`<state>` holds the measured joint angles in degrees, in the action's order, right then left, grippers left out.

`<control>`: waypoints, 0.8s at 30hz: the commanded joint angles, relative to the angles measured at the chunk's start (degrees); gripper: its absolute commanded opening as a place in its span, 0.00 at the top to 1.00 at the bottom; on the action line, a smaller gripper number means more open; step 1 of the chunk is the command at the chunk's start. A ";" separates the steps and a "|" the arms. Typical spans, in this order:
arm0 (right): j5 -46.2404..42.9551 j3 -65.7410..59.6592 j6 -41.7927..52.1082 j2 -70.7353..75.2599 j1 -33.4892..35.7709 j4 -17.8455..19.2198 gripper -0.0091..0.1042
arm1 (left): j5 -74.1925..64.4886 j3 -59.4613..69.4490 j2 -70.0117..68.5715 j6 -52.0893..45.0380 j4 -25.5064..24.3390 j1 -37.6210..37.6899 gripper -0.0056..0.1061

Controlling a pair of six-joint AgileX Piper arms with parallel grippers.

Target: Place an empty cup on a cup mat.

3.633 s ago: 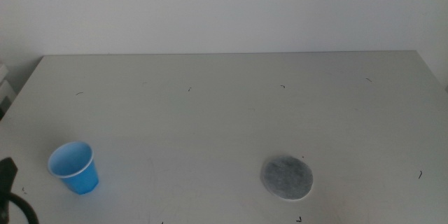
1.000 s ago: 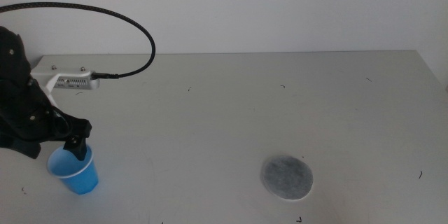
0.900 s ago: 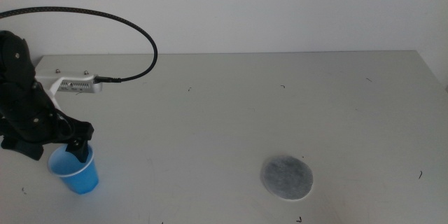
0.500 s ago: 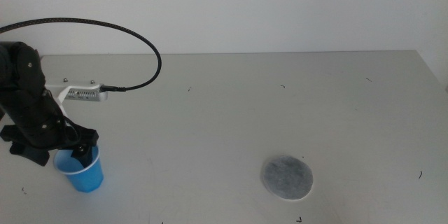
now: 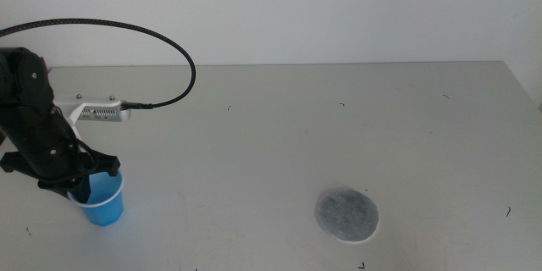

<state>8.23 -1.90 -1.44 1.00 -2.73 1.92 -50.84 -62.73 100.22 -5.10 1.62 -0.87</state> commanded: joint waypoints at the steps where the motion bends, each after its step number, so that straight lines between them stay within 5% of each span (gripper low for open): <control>1: -4.45 0.66 0.49 1.10 -0.04 0.52 0.09 | -0.67 -1.17 -3.32 0.06 -0.28 0.50 0.95; 15: -4.45 0.66 0.49 1.10 -0.04 0.52 0.09 | -9.34 -12.91 -5.92 5.92 -0.14 13.25 0.95; 24: -4.45 0.66 0.49 1.10 -0.04 0.52 0.09 | -13.94 -24.88 1.60 6.77 5.16 26.08 0.95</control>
<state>8.23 -1.90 -1.44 1.00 -2.73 1.92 -63.97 -83.86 102.68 1.00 4.86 23.15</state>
